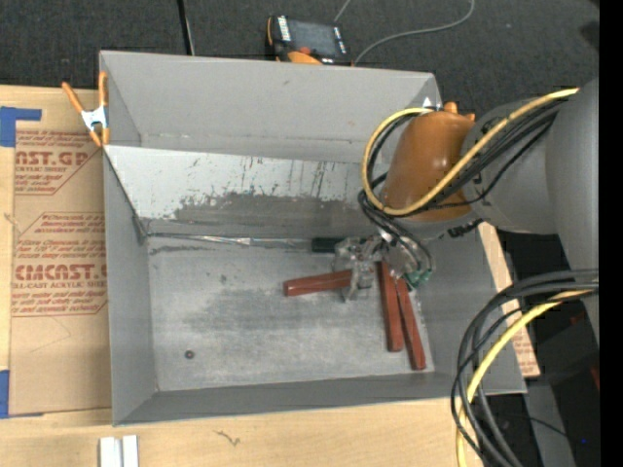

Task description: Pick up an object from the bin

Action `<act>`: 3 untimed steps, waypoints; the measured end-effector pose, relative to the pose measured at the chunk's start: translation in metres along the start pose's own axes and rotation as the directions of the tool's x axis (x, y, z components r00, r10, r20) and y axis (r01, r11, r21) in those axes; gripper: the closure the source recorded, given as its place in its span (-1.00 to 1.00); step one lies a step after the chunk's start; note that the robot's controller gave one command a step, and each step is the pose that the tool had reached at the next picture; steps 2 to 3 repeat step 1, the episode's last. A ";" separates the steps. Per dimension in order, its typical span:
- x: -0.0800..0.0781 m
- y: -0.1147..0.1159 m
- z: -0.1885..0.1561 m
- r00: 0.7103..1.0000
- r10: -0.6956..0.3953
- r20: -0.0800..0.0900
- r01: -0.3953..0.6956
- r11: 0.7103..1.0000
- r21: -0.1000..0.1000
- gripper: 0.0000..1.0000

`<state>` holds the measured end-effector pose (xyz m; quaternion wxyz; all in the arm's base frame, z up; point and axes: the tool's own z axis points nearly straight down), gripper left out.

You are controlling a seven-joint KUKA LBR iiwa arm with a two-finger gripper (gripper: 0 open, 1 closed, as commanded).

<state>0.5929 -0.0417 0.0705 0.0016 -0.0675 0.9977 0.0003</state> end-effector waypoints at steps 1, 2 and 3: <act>0.017 -0.011 -0.154 0.999 -0.047 0.007 0.047 0.999 0.003 1.00; 0.017 -0.011 -0.154 0.999 -0.047 0.007 0.047 0.999 0.003 1.00; 0.017 -0.011 -0.154 0.999 -0.047 0.007 0.047 0.999 0.003 1.00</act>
Offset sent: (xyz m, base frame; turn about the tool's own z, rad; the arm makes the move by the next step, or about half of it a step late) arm -0.0175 -0.0134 0.1492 -0.0477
